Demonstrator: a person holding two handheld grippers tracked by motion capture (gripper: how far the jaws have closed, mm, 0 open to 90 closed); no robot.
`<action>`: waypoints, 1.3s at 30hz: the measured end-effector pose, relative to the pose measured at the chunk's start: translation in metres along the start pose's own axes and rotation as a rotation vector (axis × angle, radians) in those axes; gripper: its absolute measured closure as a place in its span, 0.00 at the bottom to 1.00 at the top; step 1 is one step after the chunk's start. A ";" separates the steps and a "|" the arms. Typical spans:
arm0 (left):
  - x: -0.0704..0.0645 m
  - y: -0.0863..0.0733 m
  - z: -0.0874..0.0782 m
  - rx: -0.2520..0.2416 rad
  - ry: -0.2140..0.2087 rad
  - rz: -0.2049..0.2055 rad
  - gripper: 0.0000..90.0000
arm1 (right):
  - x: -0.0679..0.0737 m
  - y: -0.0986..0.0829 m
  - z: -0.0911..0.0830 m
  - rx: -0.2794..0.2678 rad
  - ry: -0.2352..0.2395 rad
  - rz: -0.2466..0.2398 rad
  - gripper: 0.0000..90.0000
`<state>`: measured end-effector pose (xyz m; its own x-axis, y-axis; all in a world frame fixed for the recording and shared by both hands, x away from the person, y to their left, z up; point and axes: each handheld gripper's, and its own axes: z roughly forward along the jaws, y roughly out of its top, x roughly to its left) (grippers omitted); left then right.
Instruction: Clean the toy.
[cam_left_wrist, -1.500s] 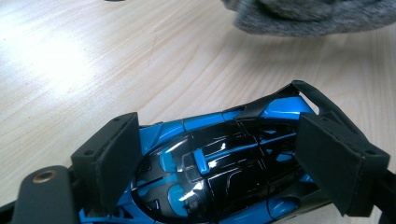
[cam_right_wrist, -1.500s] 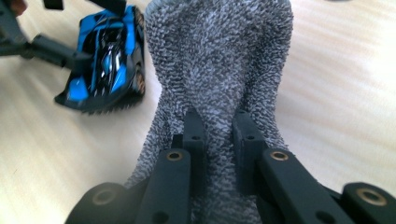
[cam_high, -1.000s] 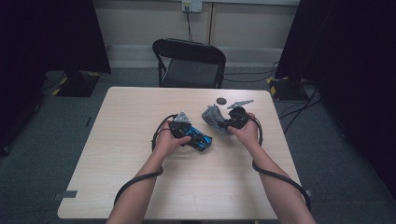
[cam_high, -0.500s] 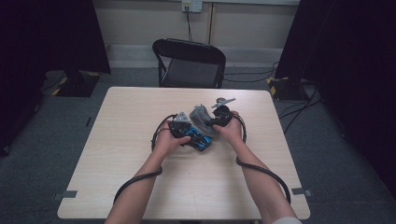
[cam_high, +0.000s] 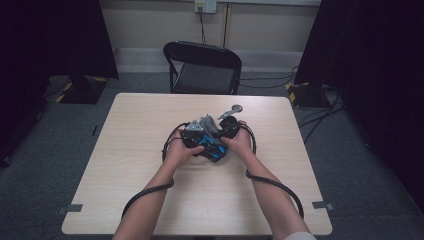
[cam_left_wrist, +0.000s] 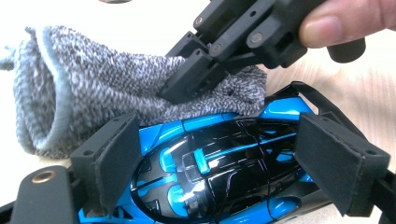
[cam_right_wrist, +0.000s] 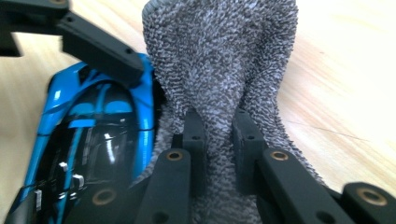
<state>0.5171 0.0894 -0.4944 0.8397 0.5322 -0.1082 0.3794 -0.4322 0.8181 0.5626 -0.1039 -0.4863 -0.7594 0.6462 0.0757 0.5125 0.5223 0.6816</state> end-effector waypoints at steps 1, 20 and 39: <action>0.000 0.000 0.000 0.001 0.000 0.000 0.16 | 0.000 0.000 0.000 -0.002 0.005 -0.015 0.88; 0.000 0.002 0.000 0.014 0.001 -0.001 0.16 | -0.001 -0.004 -0.006 0.014 0.058 -0.081 0.88; 0.000 0.003 0.000 0.020 0.001 0.003 0.16 | -0.004 -0.013 -0.015 0.016 0.078 -0.091 0.88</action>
<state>0.5184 0.0884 -0.4924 0.8405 0.5315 -0.1053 0.3846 -0.4482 0.8070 0.5530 -0.1217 -0.4843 -0.8318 0.5506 0.0710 0.4457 0.5862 0.6765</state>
